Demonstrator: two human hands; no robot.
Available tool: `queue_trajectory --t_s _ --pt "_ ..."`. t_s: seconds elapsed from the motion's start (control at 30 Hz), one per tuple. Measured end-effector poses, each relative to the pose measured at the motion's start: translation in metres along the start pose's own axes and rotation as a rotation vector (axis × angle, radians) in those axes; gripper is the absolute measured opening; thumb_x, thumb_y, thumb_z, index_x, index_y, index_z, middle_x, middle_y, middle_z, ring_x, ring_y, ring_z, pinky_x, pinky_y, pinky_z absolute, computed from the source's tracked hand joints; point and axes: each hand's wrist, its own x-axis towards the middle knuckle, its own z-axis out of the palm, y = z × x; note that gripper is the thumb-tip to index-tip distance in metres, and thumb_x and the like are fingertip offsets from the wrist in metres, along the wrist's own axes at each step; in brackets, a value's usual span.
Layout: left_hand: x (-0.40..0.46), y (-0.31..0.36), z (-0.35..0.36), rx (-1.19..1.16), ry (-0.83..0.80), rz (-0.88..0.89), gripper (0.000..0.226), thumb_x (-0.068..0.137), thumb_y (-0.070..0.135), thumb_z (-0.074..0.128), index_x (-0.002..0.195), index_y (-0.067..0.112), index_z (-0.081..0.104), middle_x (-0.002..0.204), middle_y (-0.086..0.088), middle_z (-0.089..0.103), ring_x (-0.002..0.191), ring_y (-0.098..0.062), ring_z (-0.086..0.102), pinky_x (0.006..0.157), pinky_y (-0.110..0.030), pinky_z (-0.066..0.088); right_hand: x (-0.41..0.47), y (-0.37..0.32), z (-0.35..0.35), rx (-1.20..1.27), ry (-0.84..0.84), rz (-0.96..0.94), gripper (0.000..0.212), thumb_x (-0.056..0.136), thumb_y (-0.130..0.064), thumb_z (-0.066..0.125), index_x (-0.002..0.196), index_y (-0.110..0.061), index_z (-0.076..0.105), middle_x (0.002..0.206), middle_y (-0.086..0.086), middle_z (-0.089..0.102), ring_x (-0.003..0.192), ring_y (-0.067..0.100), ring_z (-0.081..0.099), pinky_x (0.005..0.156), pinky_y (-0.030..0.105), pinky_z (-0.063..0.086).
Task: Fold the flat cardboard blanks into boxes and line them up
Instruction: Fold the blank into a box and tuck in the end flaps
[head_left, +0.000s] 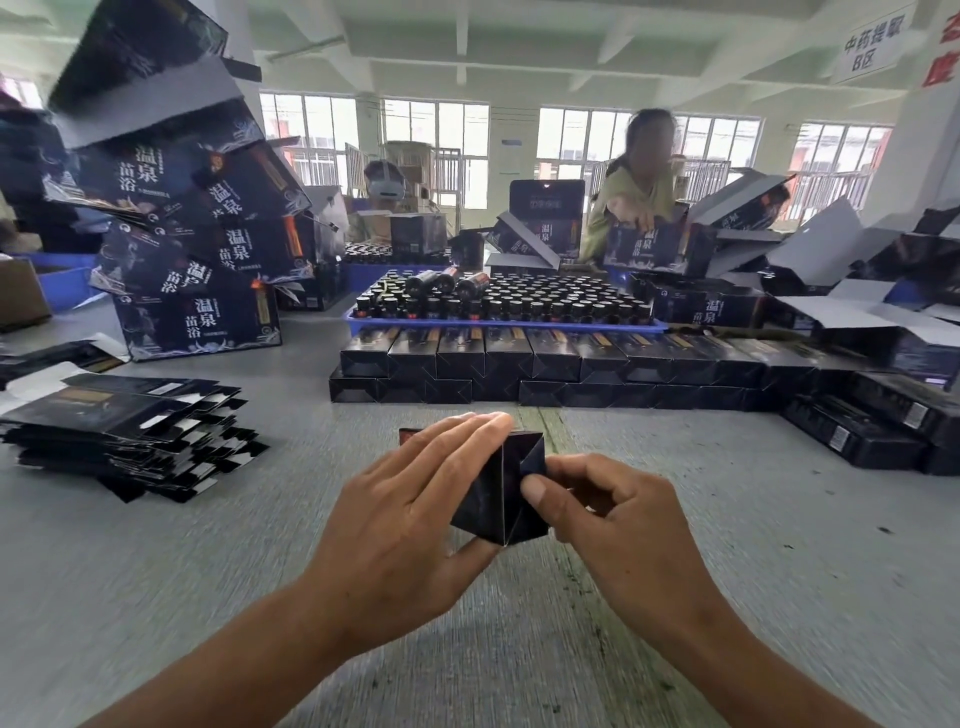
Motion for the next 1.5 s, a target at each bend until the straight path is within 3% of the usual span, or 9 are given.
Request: queue_trajectory --t_s 0.13,0.33,0.47,0.63,0.7,0.8,1.07,1.33,1.5 --pt "0.000 -0.002 -0.001 -0.012 0.008 -0.006 0.077 0.087 0.051 0.060 0.149 0.012 0.037 0.145 -0.004 0.054 0.135 -0.018 0.050 0.103 -0.034 0.049 0.000 0.000 0.001 0.020 0.002 -0.013 0.014 0.082 -0.048 0.069 0.096 -0.047 0.068 0.090 -0.027 0.073 0.083 -0.002 0.070 0.068 0.011 0.053" --pt "-0.002 -0.006 0.009 0.072 -0.092 0.182 0.083 0.086 0.029 0.062 0.158 0.017 0.022 0.163 0.001 0.031 0.152 -0.022 0.022 0.119 -0.043 0.031 0.000 0.005 0.003 0.104 -0.067 0.059 0.068 0.072 -0.072 0.071 0.133 -0.047 0.054 0.115 -0.027 0.066 0.102 -0.001 0.068 0.077 0.017 0.058" --pt "-0.004 -0.008 0.011 0.069 -0.080 0.195 0.084 0.081 0.016 0.063 0.157 0.015 0.028 0.165 -0.001 0.025 0.153 -0.024 0.019 0.120 -0.047 0.029 0.004 0.008 0.002 0.201 -0.047 0.142 0.053 0.079 -0.051 0.078 0.127 -0.046 0.057 0.108 -0.014 0.072 0.095 0.007 0.073 0.075 0.021 0.059" --pt "-0.003 -0.015 0.004 -0.063 0.143 -0.254 0.059 0.092 0.031 0.057 0.147 0.017 0.042 0.150 -0.001 0.045 0.138 -0.012 0.042 0.108 -0.041 0.043 0.010 0.014 -0.004 0.309 -0.049 0.275 0.062 0.057 -0.040 0.081 0.117 -0.034 0.065 0.103 -0.005 0.075 0.095 0.014 0.073 0.074 0.026 0.060" --pt "0.001 -0.015 -0.004 -0.349 0.135 -0.566 0.058 0.095 0.052 0.057 0.146 0.032 0.040 0.137 0.016 0.051 0.121 0.010 0.049 0.098 -0.027 0.045 0.009 0.015 -0.004 0.311 -0.105 0.292 0.053 0.054 -0.040 0.080 0.106 -0.033 0.070 0.102 -0.008 0.077 0.096 0.013 0.074 0.076 0.025 0.060" --pt "0.006 -0.021 -0.009 -0.864 0.071 -0.839 0.082 0.071 0.065 0.064 0.146 0.040 0.039 0.122 0.018 0.067 0.107 0.009 0.061 0.088 -0.022 0.051 0.006 0.013 -0.003 0.263 -0.220 0.306 0.048 0.058 -0.036 0.087 0.103 -0.032 0.071 0.102 -0.010 0.077 0.095 0.009 0.074 0.072 0.019 0.058" --pt "0.005 -0.020 -0.010 -1.035 0.039 -0.771 0.063 0.069 0.046 0.079 0.128 0.037 0.060 0.116 0.013 0.073 0.106 -0.010 0.070 0.084 -0.028 0.059 0.005 0.004 -0.002 0.199 -0.253 0.296 0.054 0.066 -0.050 0.085 0.114 -0.034 0.066 0.109 -0.020 0.074 0.102 -0.001 0.070 0.070 0.010 0.054" --pt "-0.002 -0.009 0.000 -0.980 -0.008 -0.671 0.062 0.073 0.040 0.080 0.118 0.066 0.047 0.117 0.025 0.066 0.105 -0.006 0.069 0.079 -0.018 0.057 0.011 0.004 -0.010 0.364 -0.064 0.229 0.057 0.061 -0.036 0.085 0.114 -0.021 0.067 0.109 -0.006 0.077 0.103 0.008 0.072 0.075 0.011 0.055" --pt "-0.003 -0.008 0.001 -0.932 0.021 -0.626 0.060 0.078 0.033 0.079 0.120 0.063 0.048 0.124 0.025 0.064 0.108 -0.008 0.069 0.087 -0.030 0.059 0.011 0.005 -0.010 0.382 -0.056 0.233 0.053 0.062 -0.028 0.086 0.110 -0.015 0.066 0.105 -0.001 0.078 0.099 0.012 0.074 0.074 0.014 0.056"
